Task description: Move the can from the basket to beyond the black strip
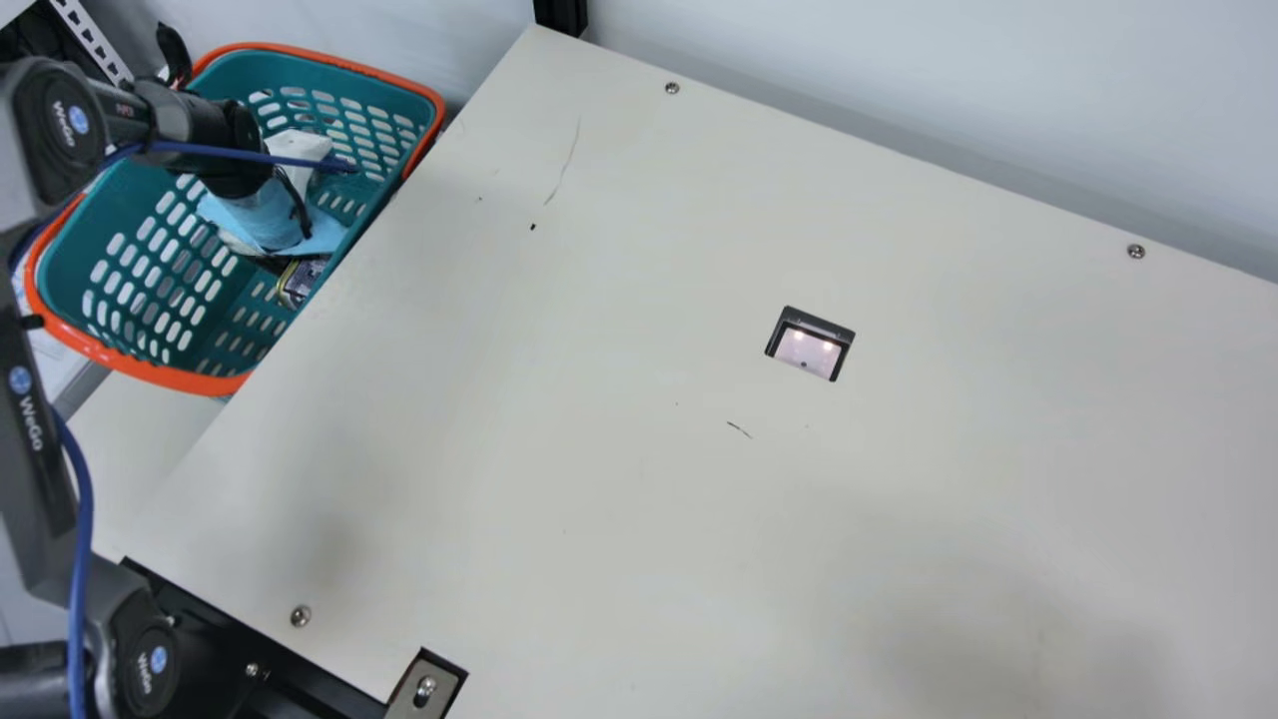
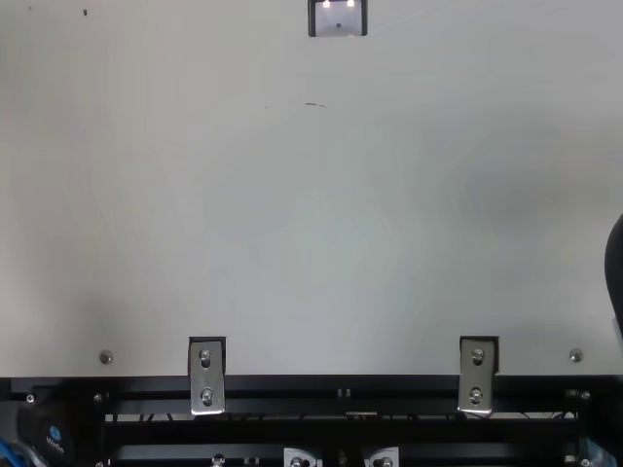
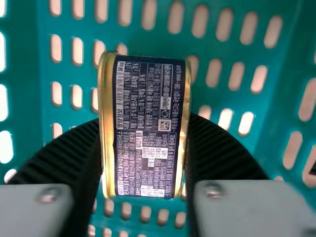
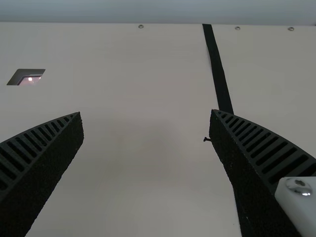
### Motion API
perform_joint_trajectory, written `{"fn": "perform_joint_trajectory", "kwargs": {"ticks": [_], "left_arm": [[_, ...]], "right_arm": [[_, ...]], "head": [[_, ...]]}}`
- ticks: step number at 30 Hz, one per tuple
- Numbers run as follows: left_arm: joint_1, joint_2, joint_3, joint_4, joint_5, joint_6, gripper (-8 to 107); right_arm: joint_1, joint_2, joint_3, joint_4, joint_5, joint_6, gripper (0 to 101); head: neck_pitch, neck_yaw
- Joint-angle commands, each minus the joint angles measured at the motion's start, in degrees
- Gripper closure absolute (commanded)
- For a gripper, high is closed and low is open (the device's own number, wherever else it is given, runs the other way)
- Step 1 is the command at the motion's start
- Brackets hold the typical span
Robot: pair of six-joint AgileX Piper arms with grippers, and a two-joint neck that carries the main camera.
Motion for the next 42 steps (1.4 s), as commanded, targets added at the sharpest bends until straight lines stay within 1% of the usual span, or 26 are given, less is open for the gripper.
{"fn": "perform_joint_trajectory", "kwargs": {"ticks": [1, 5, 10, 20, 23, 31, 35, 39, 42], "left_arm": [[0.3, 0.2, -0.2, 0.2, -0.1, -0.3, 89], [0.7, -0.8, 0.5, -0.1, -0.6, -0.6, 89], [1.3, -5.1, 3.8, -2.3, -2.5, 0.0, 89], [2.0, -19.0, 14.1, -9.8, -7.1, 3.4, 89], [2.0, -23.7, 17.8, -10.7, -9.4, 3.5, 89], [0.7, -37.5, 28.3, -9.8, -16.5, 0.2, 89], [0.0, -44.0, 32.4, -8.3, -19.1, -3.1, 89], [-0.8, -50.3, 35.8, -6.3, -20.2, -7.1, 89], [-1.4, -54.5, 37.4, -4.8, -19.8, -10.3, 89]], "right_arm": [[0.0, 0.0, 0.0, 0.0, 0.0, 0.0, 0], [0.0, 0.0, 0.0, 0.0, 0.0, 0.0, 0], [0.0, 0.0, 0.0, 0.0, 0.0, 0.0, 0], [0.0, 0.0, 0.0, 0.0, 0.0, 0.0, 0], [0.0, 0.0, 0.0, 0.0, 0.0, 0.0, 0], [0.0, 0.0, 0.0, 0.0, 0.0, 0.0, 0], [0.0, 0.0, 0.0, 0.0, 0.0, 0.0, 0], [0.0, 0.0, 0.0, 0.0, 0.0, 0.0, 0], [0.0, 0.0, 0.0, 0.0, 0.0, 0.0, 0]], "head": [[-1.6, 0.6], [-1.6, 0.6], [-1.6, 0.6], [-1.6, 0.6], [-1.6, 0.6], [-1.6, 0.6], [-1.6, 0.6], [-1.6, 0.6], [-1.6, 0.6]]}}
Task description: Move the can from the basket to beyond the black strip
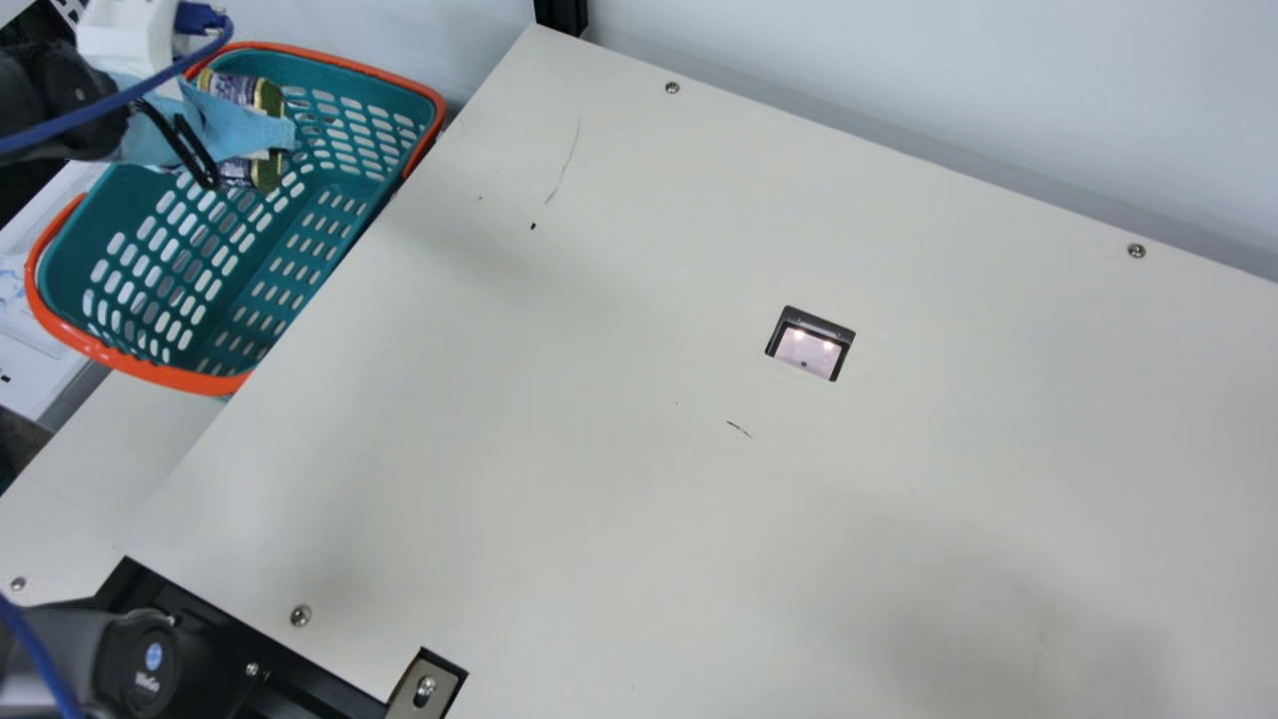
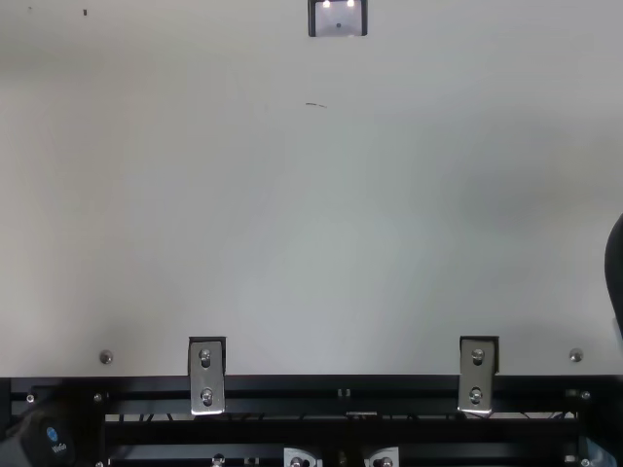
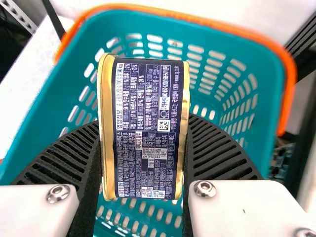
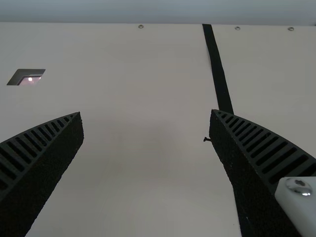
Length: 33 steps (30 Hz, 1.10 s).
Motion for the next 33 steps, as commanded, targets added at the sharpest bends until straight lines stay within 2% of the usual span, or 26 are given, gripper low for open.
{"fn": "perform_joint_trajectory", "kwargs": {"ticks": [1, 8, 16, 21, 25, 27, 28, 33], "left_arm": [[-0.5, -5.1, 1.0, 0.8, 0.7, -3.0, 89], [-3.7, -12.6, 1.4, 2.7, 6.3, -9.5, 89], [-8.0, -18.1, -1.9, 2.0, 13.3, -12.5, 89], [-11.2, -20.0, -4.4, -1.4, 18.8, -11.3, 89], [-13.8, -20.3, -6.8, -8.3, 26.7, -8.0, 89], [-13.9, -20.3, -7.8, -9.6, 29.7, -6.7, 89], [-14.0, -20.4, -7.2, -7.5, 25.4, -7.4, 89], [-14.0, -20.4, -7.8, -9.6, 29.9, -6.7, 89]], "right_arm": [[0.0, 0.0, 0.0, 0.0, 0.0, 0.0, 0], [0.0, 0.0, 0.0, 0.0, 0.0, 0.0, 0], [0.0, 0.0, 0.0, 0.0, 0.0, 0.0, 0], [0.0, 0.0, 0.0, 0.0, 0.0, 0.0, 0], [0.0, 0.0, 0.0, 0.0, 0.0, 0.0, 0], [0.0, 0.0, 0.0, 0.0, 0.0, 0.0, 0], [0.0, 0.0, 0.0, 0.0, 0.0, 0.0, 0], [0.0, 0.0, 0.0, 0.0, 0.0, 0.0, 0]], "head": [[-1.3, 0.6], [-1.3, 0.6], [-1.3, 0.6], [-1.3, 0.6], [-1.3, 0.6], [-1.3, 0.6], [-1.3, 0.6], [-1.3, 0.6]]}}
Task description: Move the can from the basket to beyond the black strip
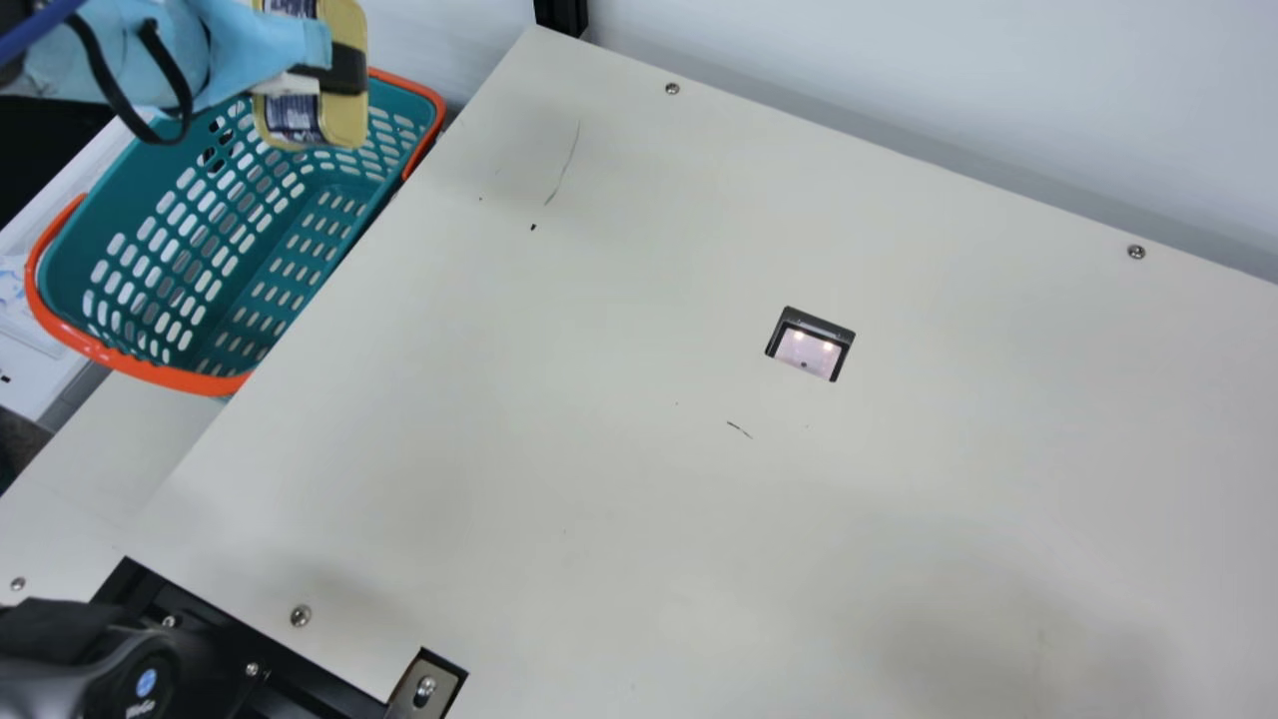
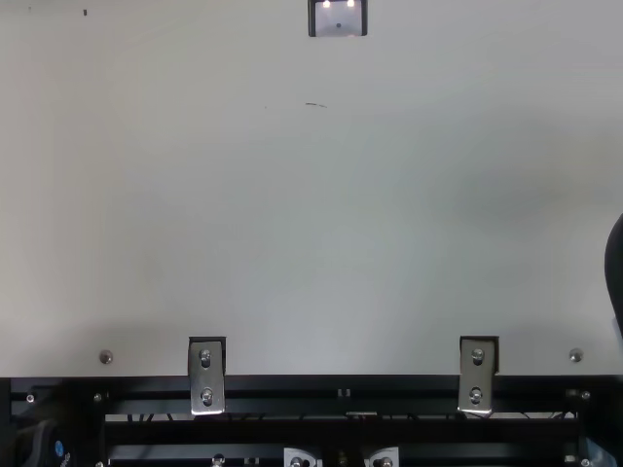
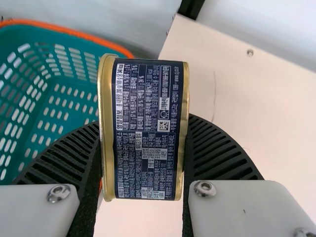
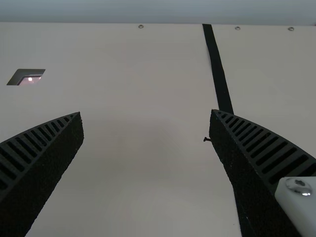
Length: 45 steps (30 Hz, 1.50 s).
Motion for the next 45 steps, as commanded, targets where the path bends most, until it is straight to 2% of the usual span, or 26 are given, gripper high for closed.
{"fn": "perform_joint_trajectory", "kwargs": {"ticks": [1, 11, 14, 22, 31, 37, 45], "left_arm": [[0.0, 0.0, 0.0, 0.0, 0.0, 0.0, 89], [-0.1, 0.0, -0.1, 0.0, 0.1, -0.2, 89], [-0.3, 0.0, -0.5, -1.0, 2.4, -0.7, 89], [-0.6, 0.5, -3.5, -4.6, 16.5, -4.6, 89], [-1.0, -0.8, -2.5, -9.0, 30.3, -7.7, 89], [-3.4, 0.3, 2.4, -13.3, 30.3, -9.5, 89], [-3.5, 1.6, 6.1, -22.8, 30.3, -9.5, 89]], "right_arm": [[0.0, 0.0, 0.0, 0.0, 0.0, 0.0, 0], [0.0, 0.0, 0.0, 0.0, 0.0, 0.0, 0], [0.0, 0.0, 0.0, 0.0, 0.0, 0.0, 0], [0.0, 0.0, 0.0, 0.0, 0.0, 0.0, 0], [0.0, 0.0, 0.0, 0.0, 0.0, 0.0, 0], [0.0, 0.0, 0.0, 0.0, 0.0, 0.0, 0], [0.0, 0.0, 0.0, 0.0, 0.0, 0.0, 0]], "head": [[-1.6, 0.6], [-1.6, 0.6], [-1.6, 0.6], [-1.6, 0.6], [-1.6, 0.6], [-1.6, 0.6], [-1.6, 0.6]]}}
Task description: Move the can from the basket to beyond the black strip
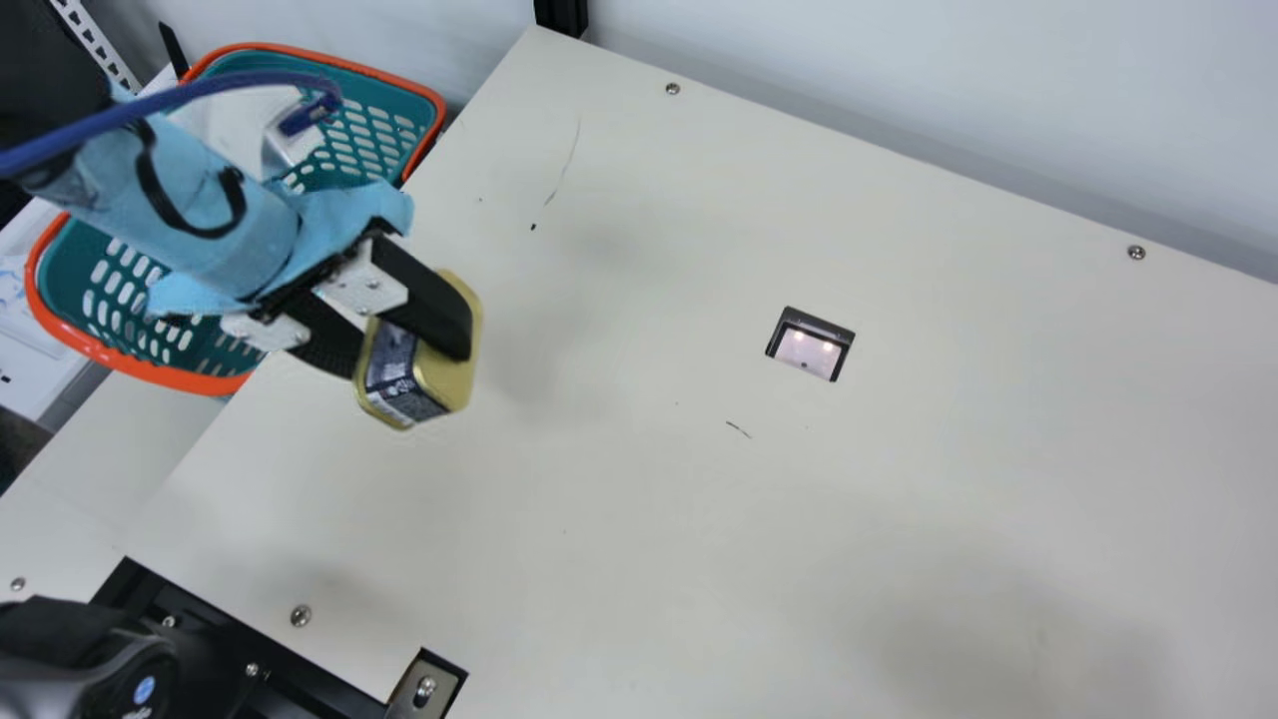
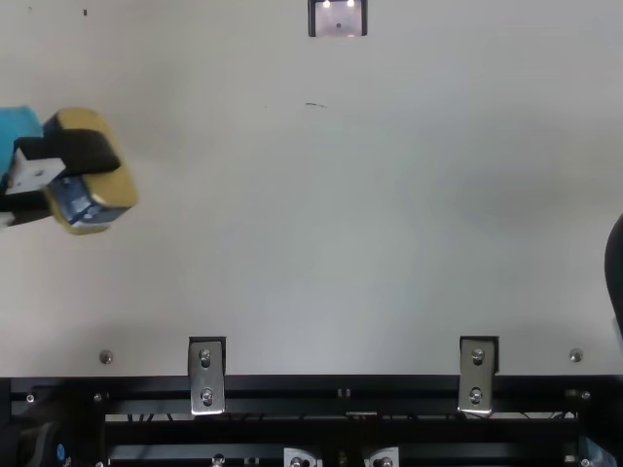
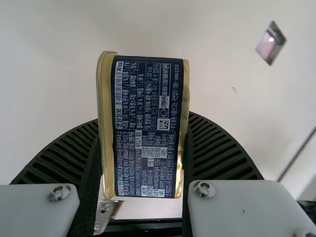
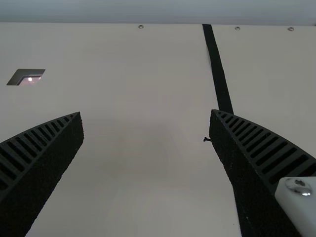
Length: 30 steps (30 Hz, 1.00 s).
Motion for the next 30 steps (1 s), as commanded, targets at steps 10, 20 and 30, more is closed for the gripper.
{"fn": "perform_joint_trajectory", "kwargs": {"ticks": [10, 20, 30], "left_arm": [[4.3, 1.9, 2.5, -14.8, 0.1, -0.2, 89], [9.2, 4.9, 4.1, -21.3, 0.1, -2.0, 89], [11.9, 6.2, 4.6, -23.0, -0.1, -3.0, 89]], "right_arm": [[0.0, 0.0, 0.0, 0.0, 0.0, 0.0, 0], [0.0, 0.0, 0.0, 0.0, 0.0, 0.0, 0], [0.0, 0.0, 0.0, 0.0, 0.0, 0.0, 0]], "head": [[-1.3, 0.6], [-1.3, 0.6], [-1.3, 0.6]]}}
